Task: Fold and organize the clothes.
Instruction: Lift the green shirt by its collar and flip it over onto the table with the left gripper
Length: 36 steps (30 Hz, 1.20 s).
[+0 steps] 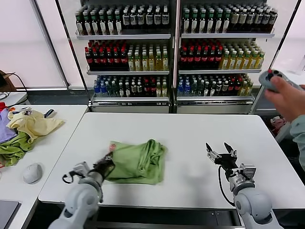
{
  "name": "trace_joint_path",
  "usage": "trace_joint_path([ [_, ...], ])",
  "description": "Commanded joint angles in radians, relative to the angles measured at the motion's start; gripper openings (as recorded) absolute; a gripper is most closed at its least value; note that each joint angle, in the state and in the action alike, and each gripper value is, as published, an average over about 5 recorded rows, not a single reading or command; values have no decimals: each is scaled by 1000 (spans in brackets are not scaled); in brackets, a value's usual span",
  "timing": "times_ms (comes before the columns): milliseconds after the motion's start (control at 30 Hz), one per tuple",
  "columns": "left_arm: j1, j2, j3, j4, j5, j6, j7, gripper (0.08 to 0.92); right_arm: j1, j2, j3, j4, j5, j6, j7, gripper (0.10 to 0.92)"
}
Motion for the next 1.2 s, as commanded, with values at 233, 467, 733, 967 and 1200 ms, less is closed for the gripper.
trace_joint_path([
  [233,-30,319,-370,-238,-330,62,-36,117,38,-6,-28,-12,23,10,-4,823],
  [467,-100,99,-16,-244,-127,73,-52,117,38,1,-27,-7,23,9,-3,823],
  [733,-163,-148,273,-47,156,73,-43,117,18,6,5,6,25,16,-7,823],
  [967,-250,-276,439,55,192,72,-69,117,21,20,13,8,20,16,-7,823],
  [1200,-338,-371,499,204,232,48,-39,117,24,27,16,3,13,18,-8,823],
])
